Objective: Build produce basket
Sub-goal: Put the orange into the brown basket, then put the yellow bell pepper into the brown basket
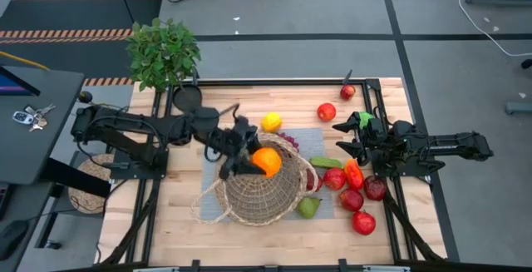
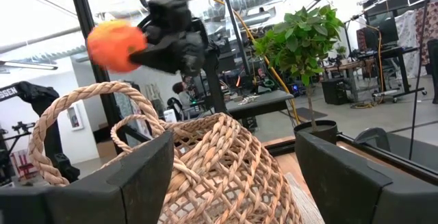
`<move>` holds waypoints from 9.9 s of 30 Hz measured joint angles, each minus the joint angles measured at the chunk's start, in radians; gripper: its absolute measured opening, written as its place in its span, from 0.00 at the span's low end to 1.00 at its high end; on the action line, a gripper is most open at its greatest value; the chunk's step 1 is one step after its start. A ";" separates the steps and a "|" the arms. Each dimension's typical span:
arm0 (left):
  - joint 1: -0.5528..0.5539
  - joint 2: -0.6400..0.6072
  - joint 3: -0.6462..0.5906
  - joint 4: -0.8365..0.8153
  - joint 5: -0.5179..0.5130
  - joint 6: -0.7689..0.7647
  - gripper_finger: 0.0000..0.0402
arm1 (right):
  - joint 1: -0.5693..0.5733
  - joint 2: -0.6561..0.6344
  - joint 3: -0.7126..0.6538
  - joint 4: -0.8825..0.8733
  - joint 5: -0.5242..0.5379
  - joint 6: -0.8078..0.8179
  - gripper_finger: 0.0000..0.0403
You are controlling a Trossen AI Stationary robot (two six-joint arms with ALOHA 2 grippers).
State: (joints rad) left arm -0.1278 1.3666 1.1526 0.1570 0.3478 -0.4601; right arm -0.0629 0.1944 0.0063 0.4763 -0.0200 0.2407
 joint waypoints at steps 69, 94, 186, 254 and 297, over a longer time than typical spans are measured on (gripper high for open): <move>-0.130 0.677 0.477 -1.121 -0.645 1.065 0.70 | 0.000 0.010 0.000 0.023 0.000 0.000 0.77; -0.166 0.630 0.851 -1.398 -0.684 0.803 0.94 | 0.000 0.015 0.000 0.023 0.000 0.000 0.77; 0.531 0.692 0.295 -0.602 -0.213 0.717 0.76 | 0.000 0.015 0.000 0.023 0.000 0.000 0.77; -0.286 0.236 0.570 -0.786 -0.772 1.350 0.72 | 0.000 0.015 0.000 0.023 0.000 0.000 0.77; -0.435 0.332 0.569 -0.744 -1.154 1.760 0.72 | 0.000 0.015 0.000 0.023 0.000 0.000 0.77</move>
State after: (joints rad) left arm -0.5625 1.6987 1.7214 -0.5869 -0.8062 1.3004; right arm -0.0628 0.2092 0.0063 0.4995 -0.0200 0.2406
